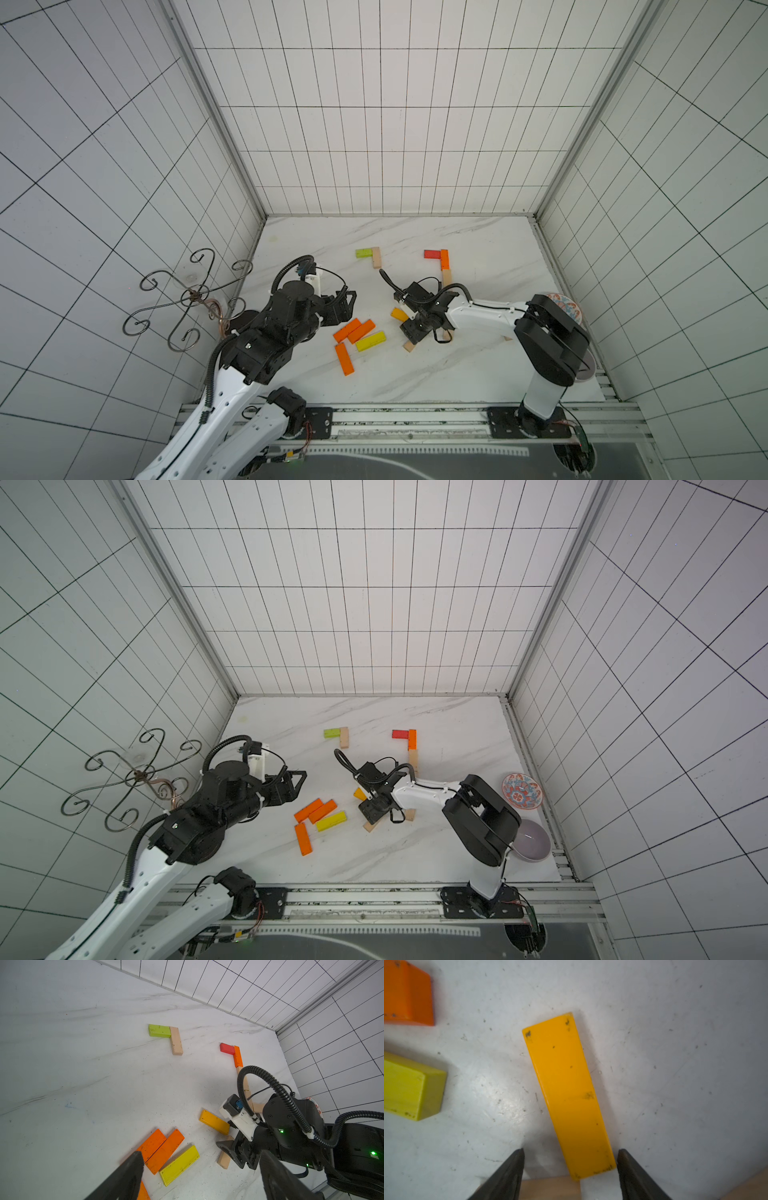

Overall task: Assemble a giraffe with building blocks
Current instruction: Pick up the building block from the center of the board, then assemble the building block at the center of the board.

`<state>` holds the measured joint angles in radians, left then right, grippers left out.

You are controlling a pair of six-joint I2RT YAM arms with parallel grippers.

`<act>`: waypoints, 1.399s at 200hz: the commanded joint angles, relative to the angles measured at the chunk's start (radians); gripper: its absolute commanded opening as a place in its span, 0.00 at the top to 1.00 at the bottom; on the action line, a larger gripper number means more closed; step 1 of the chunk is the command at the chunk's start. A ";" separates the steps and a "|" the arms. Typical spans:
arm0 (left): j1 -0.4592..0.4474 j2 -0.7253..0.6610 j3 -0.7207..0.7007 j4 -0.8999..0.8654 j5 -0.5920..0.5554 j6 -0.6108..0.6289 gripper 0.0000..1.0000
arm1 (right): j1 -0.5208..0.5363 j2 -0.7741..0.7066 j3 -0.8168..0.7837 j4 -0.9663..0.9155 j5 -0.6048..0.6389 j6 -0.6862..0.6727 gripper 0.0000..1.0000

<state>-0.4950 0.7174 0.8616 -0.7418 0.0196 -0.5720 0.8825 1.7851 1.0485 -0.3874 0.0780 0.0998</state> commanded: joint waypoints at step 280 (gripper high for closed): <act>0.034 -0.013 0.024 0.041 0.006 0.046 0.11 | -0.088 0.564 0.885 -0.203 -0.077 0.585 0.60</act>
<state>-0.4801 0.7238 0.8619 -0.7143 0.0204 -0.5415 0.8032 2.3157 1.8439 -0.5205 0.0151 0.6579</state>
